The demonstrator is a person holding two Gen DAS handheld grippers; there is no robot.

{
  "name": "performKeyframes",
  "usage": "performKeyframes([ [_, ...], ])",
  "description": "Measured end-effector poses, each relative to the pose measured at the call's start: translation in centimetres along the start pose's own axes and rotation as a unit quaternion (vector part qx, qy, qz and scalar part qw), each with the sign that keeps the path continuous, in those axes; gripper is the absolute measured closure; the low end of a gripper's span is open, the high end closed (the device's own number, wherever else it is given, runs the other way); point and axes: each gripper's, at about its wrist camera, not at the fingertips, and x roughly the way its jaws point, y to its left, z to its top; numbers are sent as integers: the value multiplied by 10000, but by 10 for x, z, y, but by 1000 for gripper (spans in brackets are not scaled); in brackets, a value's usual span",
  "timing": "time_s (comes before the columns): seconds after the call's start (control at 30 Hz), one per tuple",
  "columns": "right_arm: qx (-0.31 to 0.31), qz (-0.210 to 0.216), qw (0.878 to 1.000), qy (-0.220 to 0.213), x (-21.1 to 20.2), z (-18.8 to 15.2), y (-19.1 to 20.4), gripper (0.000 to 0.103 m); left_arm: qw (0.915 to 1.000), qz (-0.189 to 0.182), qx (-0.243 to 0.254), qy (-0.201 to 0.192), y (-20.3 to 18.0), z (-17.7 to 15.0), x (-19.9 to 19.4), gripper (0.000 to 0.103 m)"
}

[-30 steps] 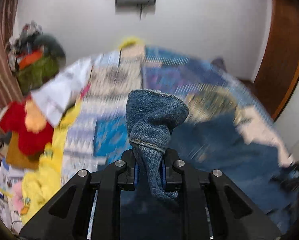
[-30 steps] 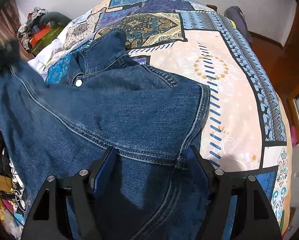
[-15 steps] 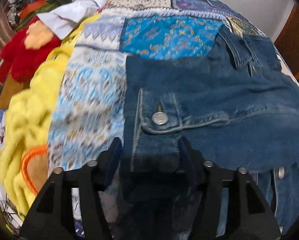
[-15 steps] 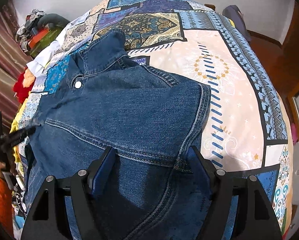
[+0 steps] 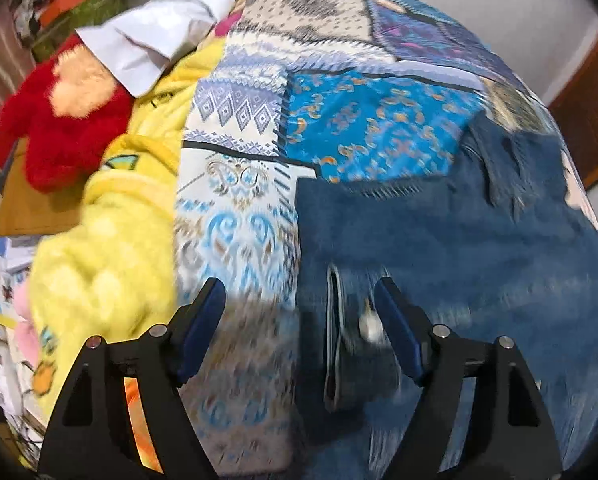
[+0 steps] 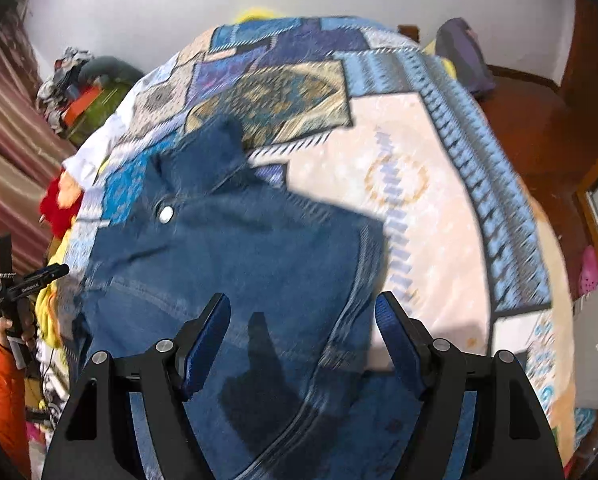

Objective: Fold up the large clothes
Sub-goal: 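Lay the held sleeve onto the jacket and open the left gripper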

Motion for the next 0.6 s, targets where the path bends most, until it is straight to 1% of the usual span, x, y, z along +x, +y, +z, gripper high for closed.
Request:
performKeyframes([
  [0.07,97,-37,9999,46,9,8,-8,30,9998,174,-1,-24,-5,11,16,28],
  [0.1,140,-37,9999,87,14,10,-11,30,9997,237,46,-76,-8,17,25,30],
  [0.2,280,23,9992,288,36,16,-19,30,9994,267,137,-200,-16,27,38,32],
  [0.23,291,46,9990,349,43,17,-20,30,9994,222,179,-215,-19,28,40,35],
  [0.27,305,128,9988,373,49,18,-20,32,9997,73,210,-144,-22,30,45,48],
  [0.3,314,242,9986,340,53,18,-18,37,9998,-68,191,-10,-25,32,52,64],
  [0.33,313,344,9984,313,55,18,-16,39,9996,-141,178,165,-28,32,61,67],
  [0.37,312,387,9984,282,59,19,-12,40,9995,-32,252,199,-32,32,66,67],
  [0.43,279,447,9984,220,63,18,-6,51,9986,223,433,206,-39,32,73,73],
  [0.47,246,481,9983,215,66,19,-3,62,9985,302,413,201,-40,33,74,82],
  [0.5,202,506,9983,190,68,20,1,72,9988,321,321,195,-39,34,74,84],
  [0.53,149,483,9986,150,69,21,4,76,9989,336,267,162,-38,35,71,85],
  [0.57,75,413,9991,102,68,23,8,81,9986,438,287,58,-41,36,65,86],
  [0.6,-108,219,9997,-2,66,28,15,86,9974,582,397,-122,-46,36,57,87],
])
